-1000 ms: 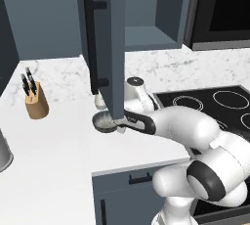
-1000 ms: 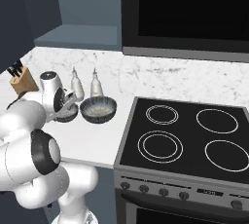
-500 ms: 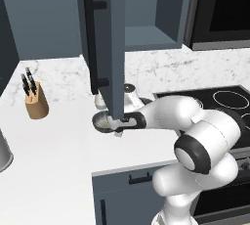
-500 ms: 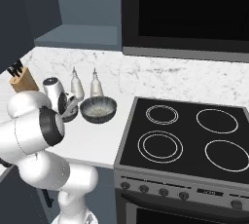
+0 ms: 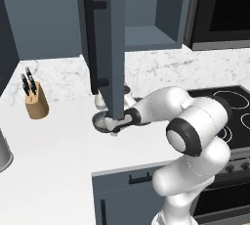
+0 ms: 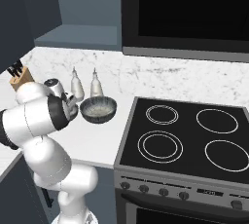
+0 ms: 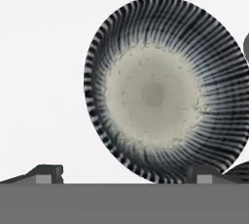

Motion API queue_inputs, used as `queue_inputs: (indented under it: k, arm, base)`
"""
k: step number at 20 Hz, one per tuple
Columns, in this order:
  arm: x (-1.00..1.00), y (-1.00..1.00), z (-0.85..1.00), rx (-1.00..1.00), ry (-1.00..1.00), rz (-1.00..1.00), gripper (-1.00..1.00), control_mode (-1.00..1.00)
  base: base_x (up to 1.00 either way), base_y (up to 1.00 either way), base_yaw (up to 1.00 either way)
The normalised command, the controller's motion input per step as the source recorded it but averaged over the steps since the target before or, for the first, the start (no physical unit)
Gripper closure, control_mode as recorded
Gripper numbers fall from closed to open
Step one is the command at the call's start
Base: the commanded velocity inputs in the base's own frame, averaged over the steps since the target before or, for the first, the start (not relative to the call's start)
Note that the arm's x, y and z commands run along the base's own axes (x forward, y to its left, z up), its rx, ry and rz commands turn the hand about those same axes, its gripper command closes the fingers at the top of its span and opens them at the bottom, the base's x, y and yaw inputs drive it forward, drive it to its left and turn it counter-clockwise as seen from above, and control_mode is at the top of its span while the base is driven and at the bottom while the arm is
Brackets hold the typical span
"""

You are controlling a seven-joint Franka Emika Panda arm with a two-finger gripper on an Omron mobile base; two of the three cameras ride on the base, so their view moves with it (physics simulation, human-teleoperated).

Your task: Pick up the bowls on the counter and stack them on top of one another in the open cabinet. Place the smaller bowl on top of the larger bowl.

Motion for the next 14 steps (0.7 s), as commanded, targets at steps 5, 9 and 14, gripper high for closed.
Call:
queue_inputs:
  k: [5,9,14]
  arm:
    - [0.28,0.13,-0.41,0.00,0.00,0.07,-1.00,-1.00]
    - [0.25,0.21,-0.28,0.00,0.00,0.04,-1.00,-1.00]
    - [0.24,0.16,-0.24,0.00,0.00,0.03,-1.00,-1.00]
  base:
    - [0.00,0.00,0.00]
    - [0.00,0.00,0.00]
    - [0.00,0.00,0.00]
